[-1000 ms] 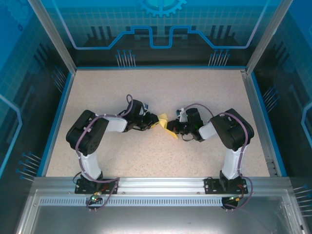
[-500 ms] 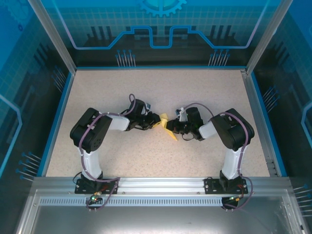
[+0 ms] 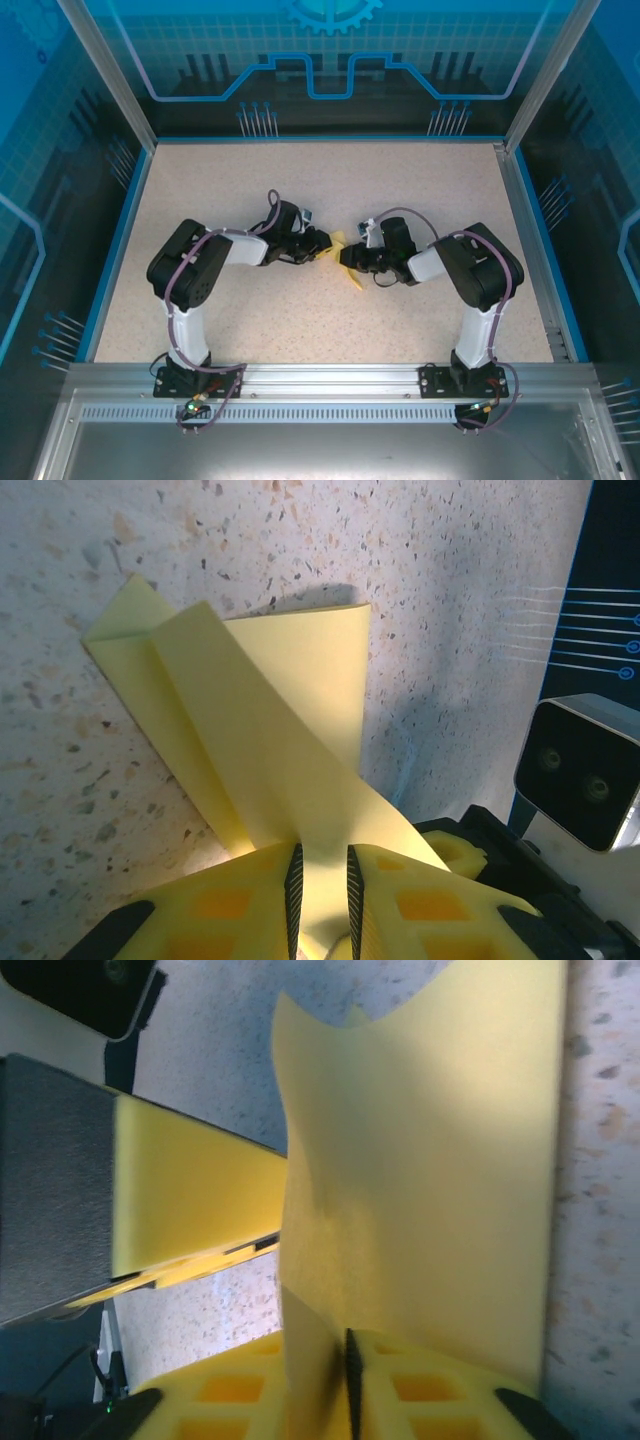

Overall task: Fold a paper plane with a square sheet of paper (pick it up from the middle)
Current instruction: Fold the wing for the fifth time at the center of the table.

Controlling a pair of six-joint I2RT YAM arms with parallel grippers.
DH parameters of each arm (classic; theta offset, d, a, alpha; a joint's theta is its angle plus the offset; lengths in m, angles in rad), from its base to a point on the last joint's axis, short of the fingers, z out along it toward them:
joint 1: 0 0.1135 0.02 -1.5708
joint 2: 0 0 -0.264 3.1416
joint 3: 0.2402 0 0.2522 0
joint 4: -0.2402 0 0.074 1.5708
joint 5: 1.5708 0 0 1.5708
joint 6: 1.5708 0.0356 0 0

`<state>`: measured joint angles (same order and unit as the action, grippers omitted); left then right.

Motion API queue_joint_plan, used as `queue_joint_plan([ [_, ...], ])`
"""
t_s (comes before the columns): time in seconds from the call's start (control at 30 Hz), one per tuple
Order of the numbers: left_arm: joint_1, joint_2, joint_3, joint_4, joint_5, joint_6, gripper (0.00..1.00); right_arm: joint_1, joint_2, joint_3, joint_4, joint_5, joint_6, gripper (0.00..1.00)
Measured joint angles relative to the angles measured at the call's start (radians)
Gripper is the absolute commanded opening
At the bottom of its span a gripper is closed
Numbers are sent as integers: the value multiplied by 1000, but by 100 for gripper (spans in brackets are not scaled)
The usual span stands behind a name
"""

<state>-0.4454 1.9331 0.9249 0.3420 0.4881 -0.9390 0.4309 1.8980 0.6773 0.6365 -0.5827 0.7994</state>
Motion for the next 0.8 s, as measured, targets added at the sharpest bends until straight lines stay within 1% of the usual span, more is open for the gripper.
queue_joint_plan([
  [0.07,-1,0,2,0,0,0,24,-1,0,0,-8,10,0,9],
  [0.23,-3,0,4,-1,3,1,24,-13,12,-3,10,-3,26,8],
  [0.43,-3,0,4,0,7,7,24,-38,44,-3,58,-55,102,0],
  [0.63,-8,0,4,2,13,15,24,-45,46,-3,60,-69,129,0],
  [0.8,-14,-3,-4,16,14,24,24,-46,46,-1,43,-102,120,0],
])
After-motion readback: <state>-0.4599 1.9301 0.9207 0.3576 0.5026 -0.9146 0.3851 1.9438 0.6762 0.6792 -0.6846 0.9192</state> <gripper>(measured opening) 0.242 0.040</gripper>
